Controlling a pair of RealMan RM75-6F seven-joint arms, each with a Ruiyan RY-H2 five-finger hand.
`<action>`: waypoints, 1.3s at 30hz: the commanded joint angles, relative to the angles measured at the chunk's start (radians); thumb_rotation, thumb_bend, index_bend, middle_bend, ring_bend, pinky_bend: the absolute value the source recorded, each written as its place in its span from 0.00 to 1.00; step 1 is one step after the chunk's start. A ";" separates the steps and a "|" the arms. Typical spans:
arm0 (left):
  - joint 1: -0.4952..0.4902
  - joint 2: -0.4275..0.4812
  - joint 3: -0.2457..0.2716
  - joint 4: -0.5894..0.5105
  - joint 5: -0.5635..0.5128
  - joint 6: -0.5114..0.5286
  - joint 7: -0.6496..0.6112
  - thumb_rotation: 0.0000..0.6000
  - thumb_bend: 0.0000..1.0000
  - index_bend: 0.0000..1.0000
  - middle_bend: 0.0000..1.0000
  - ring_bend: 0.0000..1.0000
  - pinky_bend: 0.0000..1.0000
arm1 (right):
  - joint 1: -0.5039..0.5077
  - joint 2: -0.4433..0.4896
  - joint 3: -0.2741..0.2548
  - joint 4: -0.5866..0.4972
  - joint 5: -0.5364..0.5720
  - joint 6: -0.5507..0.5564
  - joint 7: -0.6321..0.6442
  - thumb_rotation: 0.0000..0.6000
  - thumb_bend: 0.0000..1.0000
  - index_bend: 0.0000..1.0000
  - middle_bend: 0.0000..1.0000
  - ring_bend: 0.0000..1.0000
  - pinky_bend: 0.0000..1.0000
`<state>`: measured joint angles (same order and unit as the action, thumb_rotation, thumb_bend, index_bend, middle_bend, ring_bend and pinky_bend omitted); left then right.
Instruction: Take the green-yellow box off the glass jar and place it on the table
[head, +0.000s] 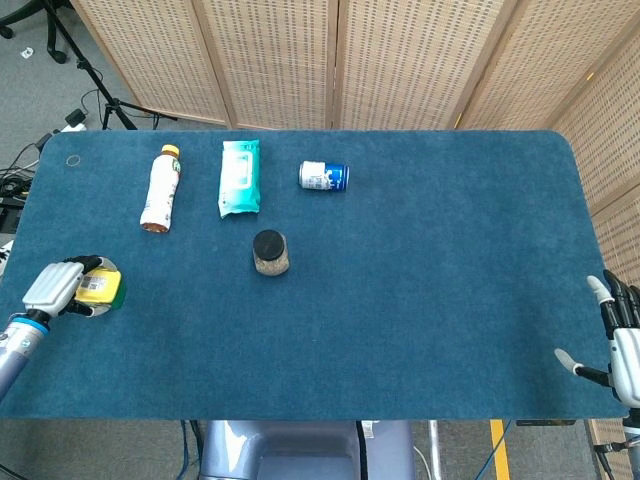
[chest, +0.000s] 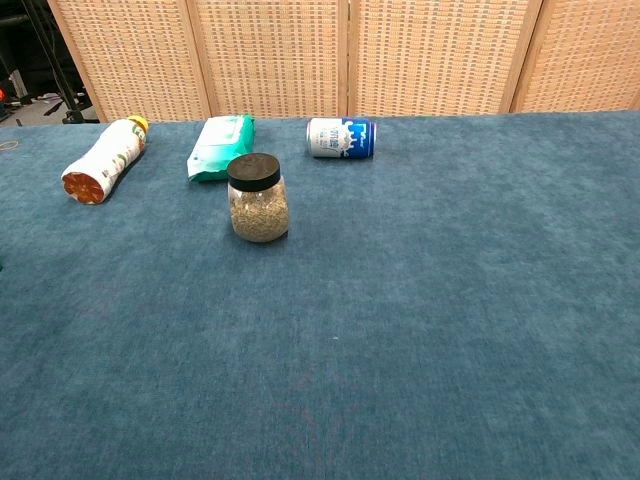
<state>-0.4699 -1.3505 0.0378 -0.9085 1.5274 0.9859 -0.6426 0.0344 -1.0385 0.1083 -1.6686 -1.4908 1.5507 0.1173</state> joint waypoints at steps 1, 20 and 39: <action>0.011 0.002 -0.006 -0.003 -0.001 0.029 -0.043 1.00 0.20 0.61 0.44 0.37 0.40 | 0.000 -0.001 -0.001 0.000 0.000 -0.001 -0.001 1.00 0.00 0.00 0.00 0.00 0.00; 0.078 -0.247 -0.163 0.023 -0.052 0.381 -0.504 1.00 0.21 0.65 0.47 0.40 0.45 | 0.003 -0.002 -0.012 -0.006 -0.026 -0.001 -0.004 1.00 0.00 0.00 0.00 0.00 0.00; 0.063 -0.367 -0.051 0.245 0.000 0.221 -0.528 1.00 0.13 0.07 0.00 0.00 0.13 | -0.003 0.012 -0.006 0.001 -0.016 0.010 0.034 1.00 0.00 0.00 0.00 0.00 0.00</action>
<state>-0.4043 -1.7401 -0.0247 -0.6496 1.5158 1.2194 -1.1891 0.0317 -1.0267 0.1028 -1.6673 -1.5070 1.5607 0.1519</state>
